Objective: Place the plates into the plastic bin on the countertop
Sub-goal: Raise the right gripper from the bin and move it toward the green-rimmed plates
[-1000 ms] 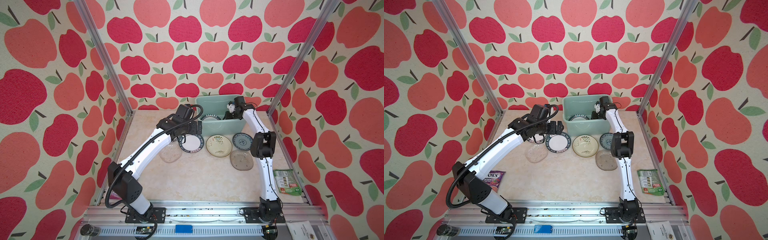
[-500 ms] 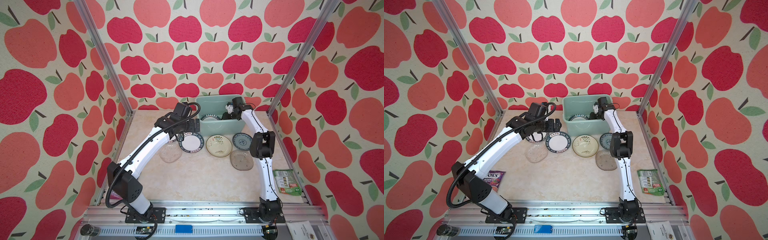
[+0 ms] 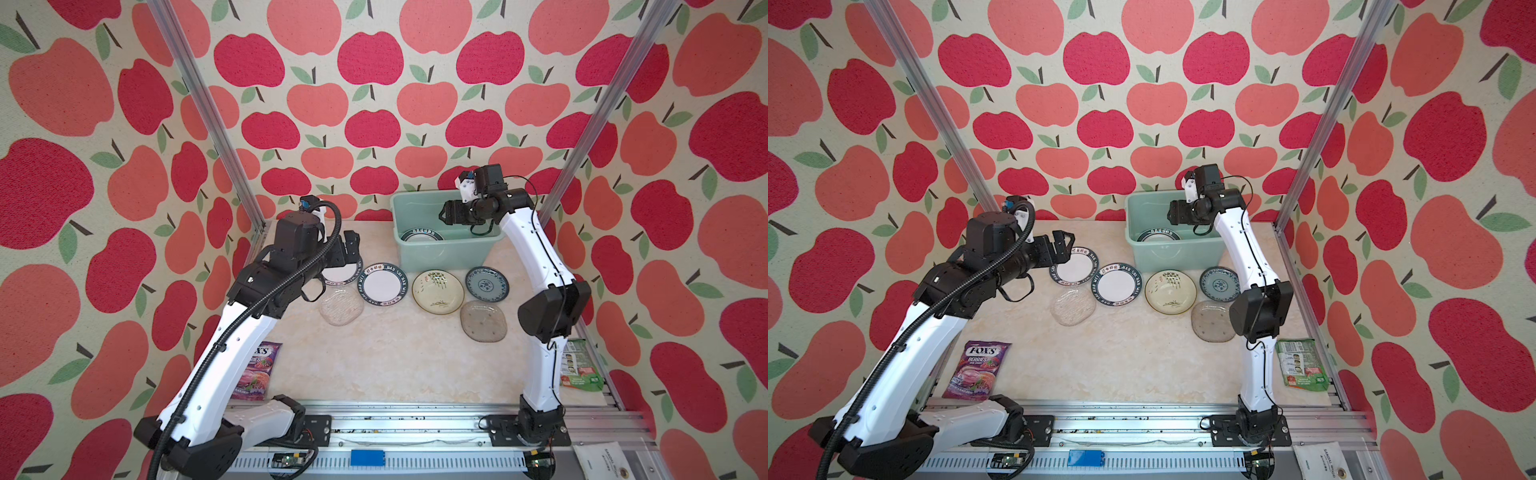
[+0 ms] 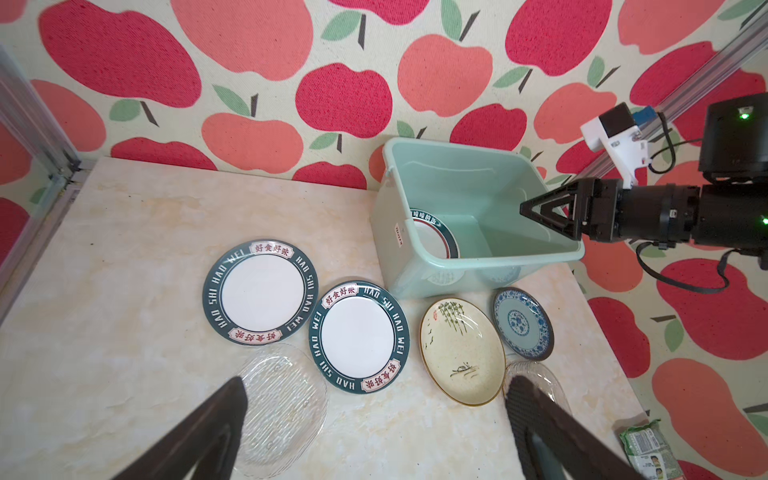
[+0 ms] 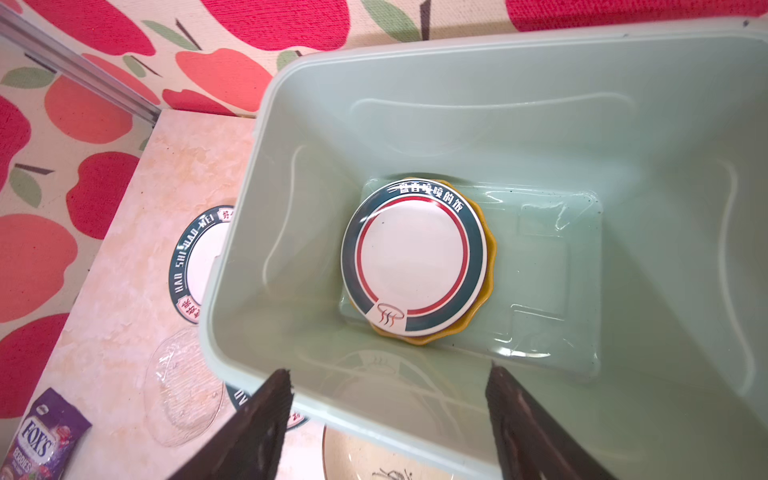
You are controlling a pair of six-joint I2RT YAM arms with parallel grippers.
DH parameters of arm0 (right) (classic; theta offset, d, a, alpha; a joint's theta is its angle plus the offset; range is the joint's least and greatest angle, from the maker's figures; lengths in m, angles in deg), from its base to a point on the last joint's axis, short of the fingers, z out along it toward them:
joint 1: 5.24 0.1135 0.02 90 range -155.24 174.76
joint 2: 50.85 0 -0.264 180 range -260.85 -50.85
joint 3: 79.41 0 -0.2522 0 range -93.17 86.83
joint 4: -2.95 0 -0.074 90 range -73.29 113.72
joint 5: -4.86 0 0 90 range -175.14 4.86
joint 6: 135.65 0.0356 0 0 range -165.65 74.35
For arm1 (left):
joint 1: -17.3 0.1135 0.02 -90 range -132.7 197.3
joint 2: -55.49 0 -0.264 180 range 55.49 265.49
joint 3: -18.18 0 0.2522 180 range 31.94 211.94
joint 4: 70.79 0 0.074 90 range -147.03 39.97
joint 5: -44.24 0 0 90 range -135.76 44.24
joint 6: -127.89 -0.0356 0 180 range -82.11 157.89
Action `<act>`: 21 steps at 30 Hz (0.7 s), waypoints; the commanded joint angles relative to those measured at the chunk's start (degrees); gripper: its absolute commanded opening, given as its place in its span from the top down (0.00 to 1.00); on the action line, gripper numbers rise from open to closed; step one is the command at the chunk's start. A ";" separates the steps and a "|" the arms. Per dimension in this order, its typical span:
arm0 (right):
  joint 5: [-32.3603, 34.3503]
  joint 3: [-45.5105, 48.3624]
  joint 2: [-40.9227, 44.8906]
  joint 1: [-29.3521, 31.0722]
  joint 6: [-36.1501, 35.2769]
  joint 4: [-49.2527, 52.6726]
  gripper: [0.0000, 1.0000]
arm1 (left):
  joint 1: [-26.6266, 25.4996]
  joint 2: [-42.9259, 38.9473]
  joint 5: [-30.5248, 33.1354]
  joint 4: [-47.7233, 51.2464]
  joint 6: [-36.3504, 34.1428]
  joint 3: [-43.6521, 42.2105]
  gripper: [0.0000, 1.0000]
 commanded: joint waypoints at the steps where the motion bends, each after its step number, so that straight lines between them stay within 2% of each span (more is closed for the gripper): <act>1: 6.29 6.35 7.88 3.72 -3.36 2.16 0.22 | 1.19 -5.92 1.44 3.33 0.50 -3.45 0.01; 5: 10.02 16.74 19.75 7.63 -2.30 -2.76 0.21 | 2.17 -12.73 0.72 4.91 3.09 -7.48 0.01; 10: 6.37 28.73 33.12 9.49 6.61 -7.45 0.21 | 4.01 -17.69 -5.79 5.41 7.17 -12.57 0.01; 16: -0.87 39.46 43.34 10.28 15.67 -10.62 0.21 | 6.52 -17.68 -10.60 6.81 10.35 -15.40 0.01; 21: -1.40 46.27 48.32 12.32 21.32 -13.48 0.22 | 12.31 -15.15 -12.71 10.40 13.96 -14.72 0.01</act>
